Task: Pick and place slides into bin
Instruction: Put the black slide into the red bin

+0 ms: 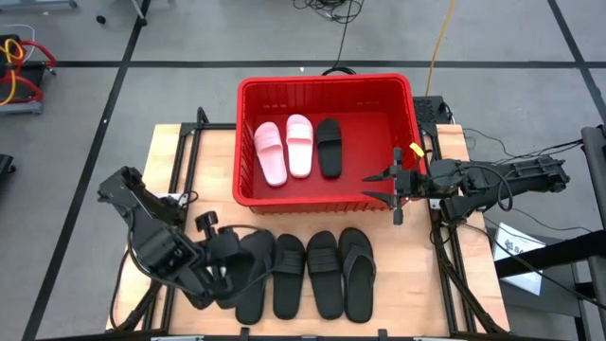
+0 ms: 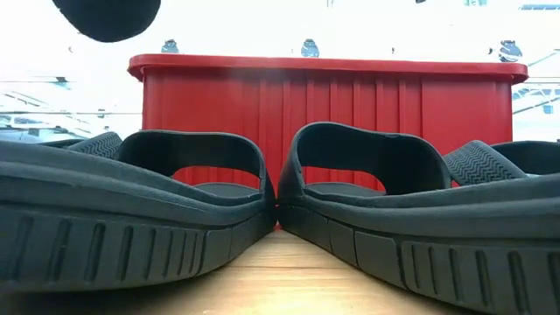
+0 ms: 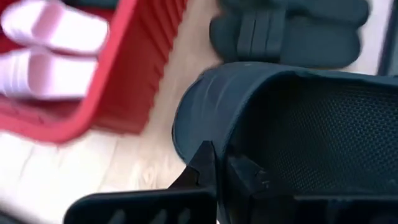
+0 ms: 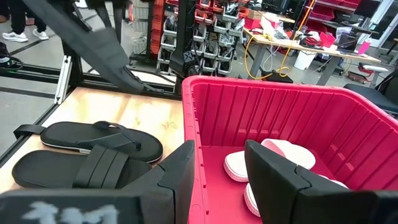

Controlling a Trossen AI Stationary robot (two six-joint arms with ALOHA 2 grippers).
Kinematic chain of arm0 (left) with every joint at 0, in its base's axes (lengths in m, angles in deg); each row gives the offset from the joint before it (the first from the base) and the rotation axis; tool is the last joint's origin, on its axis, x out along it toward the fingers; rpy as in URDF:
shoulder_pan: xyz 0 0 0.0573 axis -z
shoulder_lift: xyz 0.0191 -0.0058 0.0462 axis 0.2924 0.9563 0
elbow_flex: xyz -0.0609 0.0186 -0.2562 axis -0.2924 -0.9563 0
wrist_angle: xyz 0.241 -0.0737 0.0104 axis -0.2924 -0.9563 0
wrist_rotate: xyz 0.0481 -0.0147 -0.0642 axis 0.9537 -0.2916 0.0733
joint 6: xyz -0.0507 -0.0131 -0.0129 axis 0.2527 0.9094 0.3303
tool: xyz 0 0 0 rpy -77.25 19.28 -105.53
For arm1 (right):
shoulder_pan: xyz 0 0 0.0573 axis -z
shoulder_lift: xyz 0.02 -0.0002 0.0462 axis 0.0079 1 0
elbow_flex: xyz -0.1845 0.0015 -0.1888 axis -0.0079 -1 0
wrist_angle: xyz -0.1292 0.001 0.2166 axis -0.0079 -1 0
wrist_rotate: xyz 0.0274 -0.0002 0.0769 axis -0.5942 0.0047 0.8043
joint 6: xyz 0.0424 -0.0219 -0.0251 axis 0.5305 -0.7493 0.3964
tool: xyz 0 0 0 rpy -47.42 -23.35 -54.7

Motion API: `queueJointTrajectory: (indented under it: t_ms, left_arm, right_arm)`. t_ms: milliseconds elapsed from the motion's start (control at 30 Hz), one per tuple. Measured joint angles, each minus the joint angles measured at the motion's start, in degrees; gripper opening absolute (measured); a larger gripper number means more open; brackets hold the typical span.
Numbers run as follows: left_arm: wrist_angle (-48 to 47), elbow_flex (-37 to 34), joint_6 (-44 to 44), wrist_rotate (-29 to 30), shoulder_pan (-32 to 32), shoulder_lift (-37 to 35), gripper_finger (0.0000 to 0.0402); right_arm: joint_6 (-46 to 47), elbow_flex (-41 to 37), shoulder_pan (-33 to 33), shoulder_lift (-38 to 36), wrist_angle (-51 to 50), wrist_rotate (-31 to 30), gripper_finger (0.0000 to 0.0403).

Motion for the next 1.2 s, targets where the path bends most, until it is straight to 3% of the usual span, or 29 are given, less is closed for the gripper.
queueJointTrajectory:
  t_ms: [433, 800, 967, 1200]
  left_arm:
    - [0.33, 14.07, -19.63, 19.19, -6.40, 0.00, 0.0000]
    - [1.38, 17.35, -37.04, 33.70, -15.53, -0.02, 0.0000]
    - [8.82, 16.24, -47.44, 33.91, -23.02, -0.01, 0.0000]
    - [25.68, 16.19, -68.51, 31.84, -34.39, -0.04, 0.0000]
  right_arm:
    - [-0.02, 0.00, 0.00, 0.01, -0.02, 0.02, 0.0130]
    - [-0.04, 0.00, -0.02, 0.00, -0.02, -0.60, 0.0130]
    - [-2.04, 0.00, 0.02, 0.00, -0.02, -6.91, 0.0130]
    - [-6.95, 0.00, 0.90, 0.02, 2.91, -17.67, 0.0130]
